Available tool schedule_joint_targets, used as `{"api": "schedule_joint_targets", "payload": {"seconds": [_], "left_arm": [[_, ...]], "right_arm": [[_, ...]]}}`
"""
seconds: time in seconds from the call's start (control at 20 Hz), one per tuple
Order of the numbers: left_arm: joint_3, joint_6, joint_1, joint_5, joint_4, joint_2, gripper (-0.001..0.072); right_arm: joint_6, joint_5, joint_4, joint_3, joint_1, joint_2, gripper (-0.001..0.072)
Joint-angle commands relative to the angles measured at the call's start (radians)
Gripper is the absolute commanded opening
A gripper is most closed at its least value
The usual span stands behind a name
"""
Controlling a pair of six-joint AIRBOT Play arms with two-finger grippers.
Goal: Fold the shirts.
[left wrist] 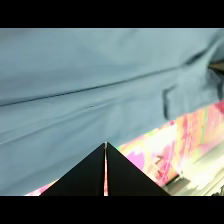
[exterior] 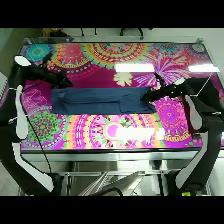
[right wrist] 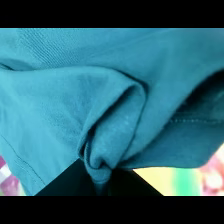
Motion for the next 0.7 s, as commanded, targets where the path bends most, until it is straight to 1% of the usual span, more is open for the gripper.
{"api": "schedule_joint_targets", "payload": {"seconds": [0.0,0.1,0.15,0.25,0.3,0.35,0.45,0.55,0.65], "left_arm": [[-0.001,0.003,-0.132,0.032,-0.003,-0.023,0.0012],[-0.001,0.003,-0.23,0.071,-0.003,-0.063,0.0012],[-0.001,0.003,-0.283,0.12,-0.002,-0.089,0.0012],[-0.001,0.0,-0.382,0.243,-0.003,-0.139,0.0012],[-0.001,-0.026,-0.435,0.322,-0.003,-0.164,0.0011],[0.0,-0.032,-0.489,0.404,-0.003,-0.188,0.0011],[0.0,-0.049,-0.579,0.538,-0.003,-0.225,0.0011],[0.023,-0.071,-0.644,0.604,-0.003,-0.261,0.0011],[0.085,-0.093,-0.682,0.608,-0.003,-0.299,0.0011]], "right_arm": [[-0.008,-0.003,0.017,0.006,0.005,0.047,0.0022],[-0.004,0.015,0.017,0.031,0.005,0.1,0.0022],[0.004,0.042,0.018,0.055,0.001,0.127,0.0021],[0.046,0.122,0.018,0.113,-0.009,0.171,0.0022],[0.06,0.163,0.018,0.141,-0.016,0.191,0.0022],[0.077,0.202,0.018,0.167,-0.018,0.216,0.0022],[0.095,0.245,0.018,0.222,-0.031,0.262,0.0022],[0.106,0.259,0.018,0.279,-0.041,0.303,0.0022],[0.106,0.259,0.018,0.32,-0.052,0.331,0.0022]]}}
